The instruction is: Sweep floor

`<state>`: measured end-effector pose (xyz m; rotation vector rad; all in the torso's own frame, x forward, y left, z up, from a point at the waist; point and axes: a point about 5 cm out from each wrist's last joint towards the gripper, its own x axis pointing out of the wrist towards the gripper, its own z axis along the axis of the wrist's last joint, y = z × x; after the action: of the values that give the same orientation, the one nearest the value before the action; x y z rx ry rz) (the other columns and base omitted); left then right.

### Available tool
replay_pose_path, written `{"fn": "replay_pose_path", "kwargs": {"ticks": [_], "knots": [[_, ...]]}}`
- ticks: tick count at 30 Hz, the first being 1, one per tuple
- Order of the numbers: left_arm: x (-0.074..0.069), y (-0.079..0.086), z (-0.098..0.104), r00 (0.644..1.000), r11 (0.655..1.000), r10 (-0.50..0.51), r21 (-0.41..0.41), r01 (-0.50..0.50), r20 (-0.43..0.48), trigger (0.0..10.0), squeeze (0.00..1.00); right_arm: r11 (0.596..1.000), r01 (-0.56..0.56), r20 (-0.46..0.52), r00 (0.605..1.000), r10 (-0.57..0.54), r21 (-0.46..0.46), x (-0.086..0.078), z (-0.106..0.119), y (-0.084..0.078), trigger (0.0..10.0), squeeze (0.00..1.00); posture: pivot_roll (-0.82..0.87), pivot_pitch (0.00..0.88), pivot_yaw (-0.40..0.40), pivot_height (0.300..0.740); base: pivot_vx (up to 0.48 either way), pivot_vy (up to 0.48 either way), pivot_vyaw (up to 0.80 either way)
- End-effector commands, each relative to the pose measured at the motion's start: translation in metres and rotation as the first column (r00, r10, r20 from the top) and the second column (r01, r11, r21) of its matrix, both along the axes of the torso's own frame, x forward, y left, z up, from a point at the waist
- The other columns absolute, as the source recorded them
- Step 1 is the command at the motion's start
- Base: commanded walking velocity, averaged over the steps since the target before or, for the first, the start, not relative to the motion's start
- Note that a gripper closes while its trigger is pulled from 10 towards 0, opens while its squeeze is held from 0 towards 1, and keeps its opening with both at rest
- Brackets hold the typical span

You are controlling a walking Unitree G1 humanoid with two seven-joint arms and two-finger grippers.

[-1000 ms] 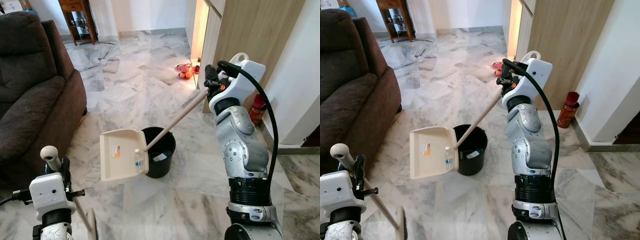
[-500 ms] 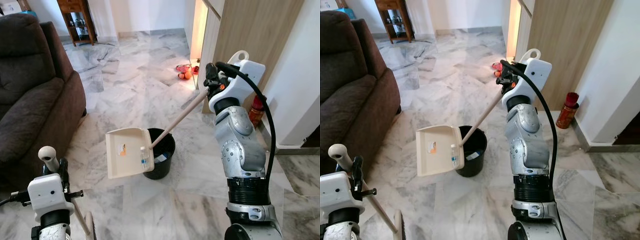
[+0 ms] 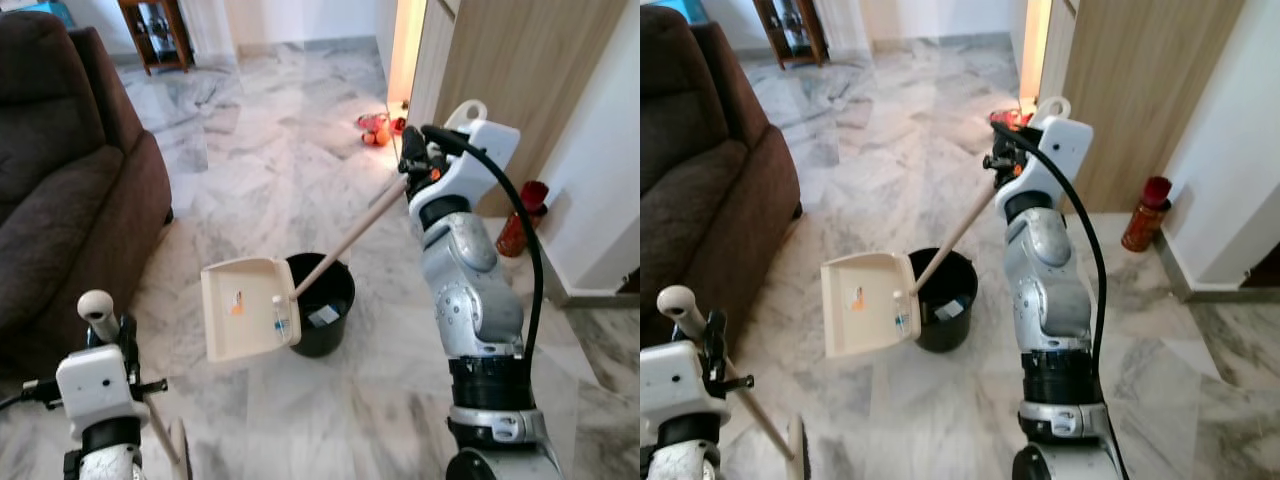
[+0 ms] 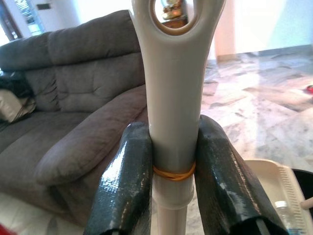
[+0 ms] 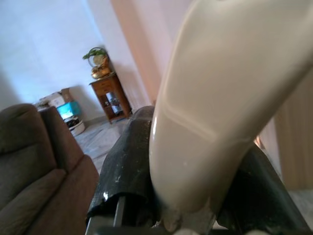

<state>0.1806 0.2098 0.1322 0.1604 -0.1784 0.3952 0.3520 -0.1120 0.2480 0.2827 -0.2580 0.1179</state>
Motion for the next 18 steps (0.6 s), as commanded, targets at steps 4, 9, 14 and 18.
{"fn": "replay_pose_path", "kwargs": {"ticks": [4,9,14,18], "knots": [[-0.0017,0.0034,0.0105,0.999,0.998,0.016,0.055,-0.019,0.048,10.0,0.0,0.998,-0.059,0.115,0.992,0.055,0.033,-0.005,0.0231,0.0123,10.0,0.0,-0.01,0.054,0.087,0.74,0.262,0.0,0.0],[-0.0014,0.0036,0.0119,0.998,0.998,0.018,0.057,-0.021,0.054,10.0,0.0,0.996,-0.072,0.117,0.991,0.066,0.048,-0.0052,0.0236,0.0136,10.0,0.0,0.0,0.05,0.085,0.74,0.262,0.0,0.0],[-0.001,0.0041,0.0123,0.998,0.998,0.02,0.058,-0.024,0.057,10.0,0.0,0.996,-0.076,0.12,0.99,0.07,0.051,-0.0052,0.024,0.0143,10.0,0.0,0.0,0.049,0.083,0.74,0.268,0.0,0.0],[-0.001,0.0038,0.0125,0.998,0.998,0.022,0.059,-0.026,0.058,10.0,0.0,0.996,-0.081,0.122,0.99,0.076,0.04,-0.0054,0.0244,0.0146,10.0,0.0,0.0,0.051,0.081,0.74,0.273,0.0,0.0]]}}
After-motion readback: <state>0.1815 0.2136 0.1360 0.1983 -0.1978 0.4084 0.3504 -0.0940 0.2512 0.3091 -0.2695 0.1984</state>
